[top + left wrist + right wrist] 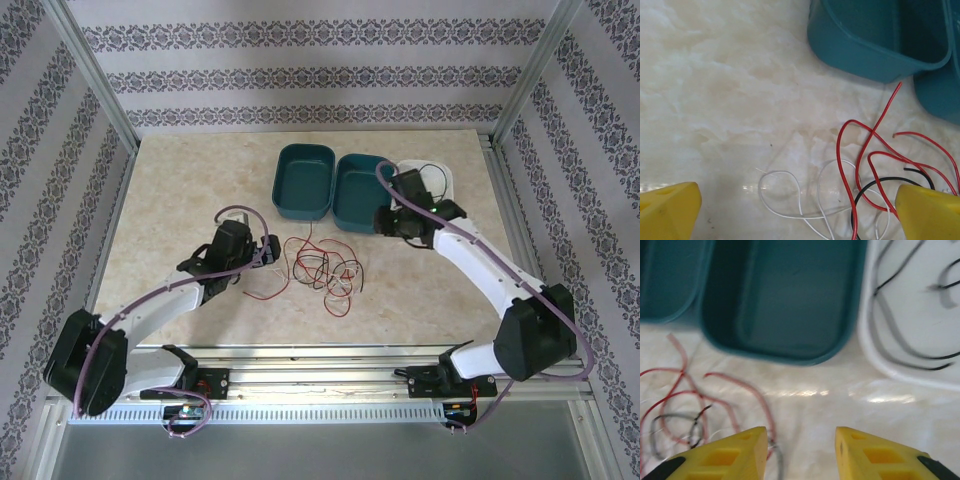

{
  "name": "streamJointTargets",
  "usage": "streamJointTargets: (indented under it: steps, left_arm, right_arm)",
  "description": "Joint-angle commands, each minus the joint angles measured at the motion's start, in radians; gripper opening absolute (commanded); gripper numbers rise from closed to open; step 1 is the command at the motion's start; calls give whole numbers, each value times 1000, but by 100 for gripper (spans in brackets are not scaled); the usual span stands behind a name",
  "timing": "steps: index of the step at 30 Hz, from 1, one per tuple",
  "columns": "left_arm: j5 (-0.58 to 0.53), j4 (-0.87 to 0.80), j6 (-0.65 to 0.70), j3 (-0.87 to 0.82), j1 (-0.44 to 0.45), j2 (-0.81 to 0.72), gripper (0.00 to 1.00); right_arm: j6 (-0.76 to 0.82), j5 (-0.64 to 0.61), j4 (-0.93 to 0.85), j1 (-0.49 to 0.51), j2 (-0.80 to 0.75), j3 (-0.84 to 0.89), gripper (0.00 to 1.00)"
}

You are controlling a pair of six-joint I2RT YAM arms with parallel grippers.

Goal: Untangle the cables

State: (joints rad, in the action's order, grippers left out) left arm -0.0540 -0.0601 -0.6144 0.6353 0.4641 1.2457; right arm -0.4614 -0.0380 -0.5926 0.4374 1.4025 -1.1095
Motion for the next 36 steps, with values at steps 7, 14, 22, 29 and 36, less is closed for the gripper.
streamJointTargets:
  steps: [7,14,22,29,36]
  left_arm:
    - [135,112,-53,42,-10,115,96]
    - [199,132,-52,79,-9,208,88]
    - [227,185,-54,120,-9,306,81]
    - [286,218,-65,165,-9,410,76]
    - [310,247,-79,170,-8,458,72]
  right_arm:
    - [-258,92,98,255,161,-13,37]
    - [-314,82,60,311,264,-58,36]
    - [-319,89,64,318,285,-77,40]
    - [-319,102,63,324,317,-93,40]
    - [-326,124,71,331,350,-98,40]
